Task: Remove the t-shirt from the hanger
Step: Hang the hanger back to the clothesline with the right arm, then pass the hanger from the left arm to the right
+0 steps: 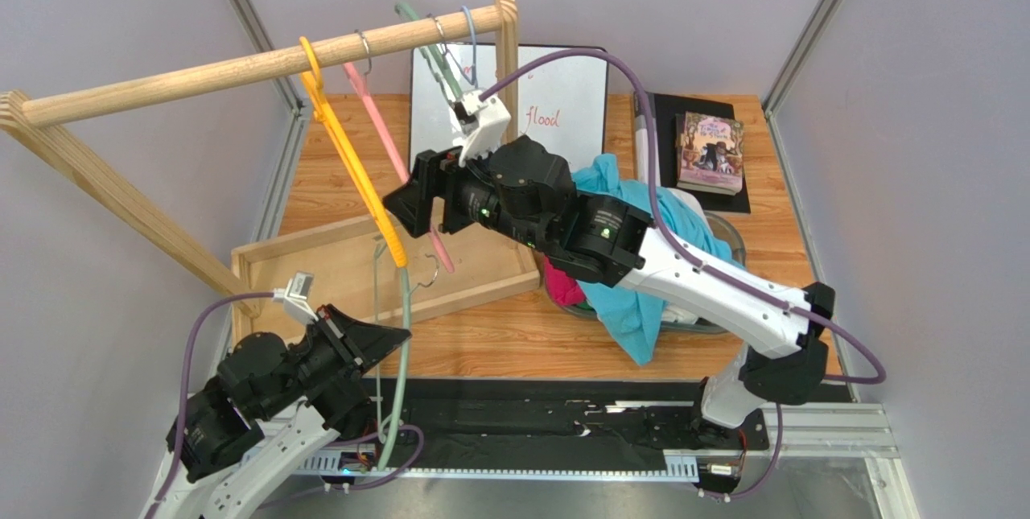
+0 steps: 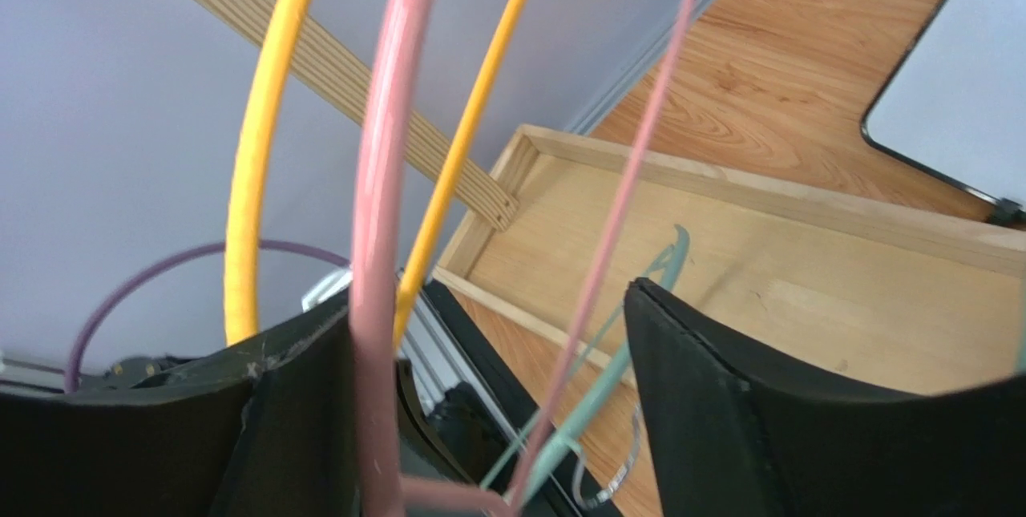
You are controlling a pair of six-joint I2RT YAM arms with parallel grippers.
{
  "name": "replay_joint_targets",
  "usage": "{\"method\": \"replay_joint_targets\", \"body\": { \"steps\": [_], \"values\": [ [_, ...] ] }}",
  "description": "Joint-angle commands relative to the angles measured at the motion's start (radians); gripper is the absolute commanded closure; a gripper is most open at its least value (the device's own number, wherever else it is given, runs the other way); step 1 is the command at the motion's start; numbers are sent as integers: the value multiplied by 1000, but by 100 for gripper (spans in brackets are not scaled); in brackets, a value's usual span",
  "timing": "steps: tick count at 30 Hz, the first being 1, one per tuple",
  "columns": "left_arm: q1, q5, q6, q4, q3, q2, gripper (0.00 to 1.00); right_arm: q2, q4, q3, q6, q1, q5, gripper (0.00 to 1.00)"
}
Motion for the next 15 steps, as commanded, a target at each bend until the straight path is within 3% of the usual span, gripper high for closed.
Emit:
{"method": "replay_joint_targets", "body": {
  "steps": [1, 10, 15],
  "values": [
    [-1, 2, -8, 91, -13, 11, 100, -174, -51, -68, -38, 36, 32, 21],
    [-1, -24, -94, 238, -115, -1, 100, -384, -188, -278, -84, 240, 160, 7],
    [-3, -27, -111, 382, -166, 2, 100, -579, -119, -587, 37, 304, 237, 5]
  ]
}}
